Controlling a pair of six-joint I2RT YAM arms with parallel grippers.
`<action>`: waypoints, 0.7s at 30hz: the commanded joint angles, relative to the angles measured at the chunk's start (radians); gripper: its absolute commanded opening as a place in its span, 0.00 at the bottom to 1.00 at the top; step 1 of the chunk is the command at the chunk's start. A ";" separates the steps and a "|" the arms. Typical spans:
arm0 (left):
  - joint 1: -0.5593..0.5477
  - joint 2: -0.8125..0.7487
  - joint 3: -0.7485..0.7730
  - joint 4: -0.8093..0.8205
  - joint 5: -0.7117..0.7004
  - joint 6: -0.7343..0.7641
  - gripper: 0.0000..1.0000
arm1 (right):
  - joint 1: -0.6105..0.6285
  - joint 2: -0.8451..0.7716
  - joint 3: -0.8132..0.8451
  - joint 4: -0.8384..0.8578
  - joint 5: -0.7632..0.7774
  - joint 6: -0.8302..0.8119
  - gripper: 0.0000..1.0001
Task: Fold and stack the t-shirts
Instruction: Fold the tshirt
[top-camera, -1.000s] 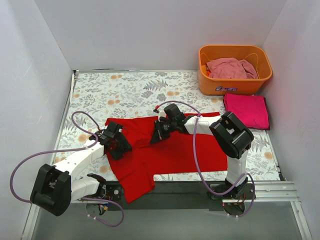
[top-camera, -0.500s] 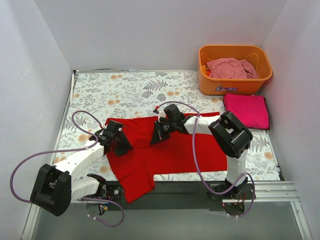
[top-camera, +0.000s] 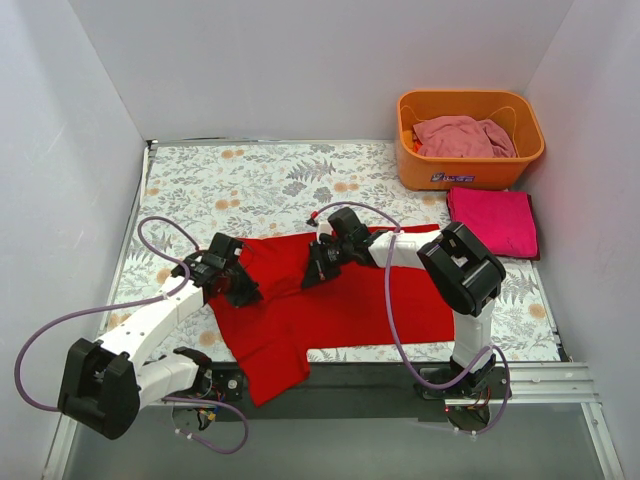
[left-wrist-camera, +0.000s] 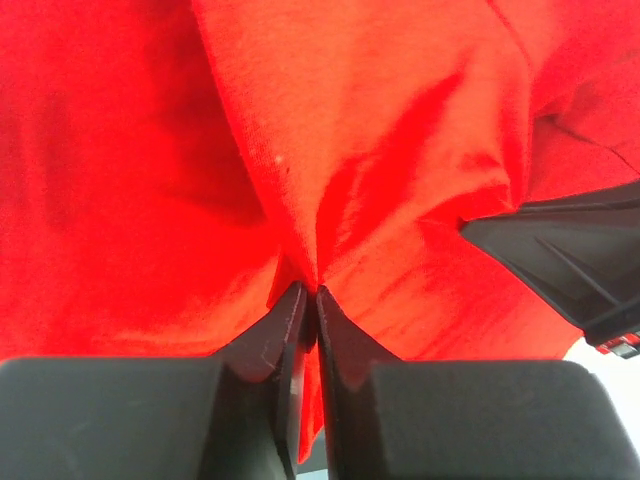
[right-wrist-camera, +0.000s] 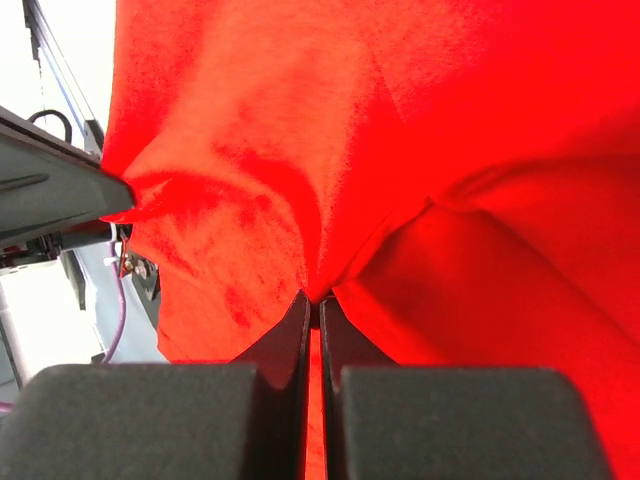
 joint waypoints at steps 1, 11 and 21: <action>0.002 -0.025 0.022 -0.100 -0.045 -0.048 0.09 | -0.013 -0.006 0.036 -0.029 -0.011 -0.032 0.01; 0.002 -0.012 0.040 -0.132 -0.058 -0.077 0.27 | -0.028 -0.029 0.097 -0.241 0.035 -0.148 0.09; 0.096 0.081 0.235 -0.140 -0.354 0.067 0.66 | -0.177 -0.300 0.054 -0.376 0.378 -0.262 0.45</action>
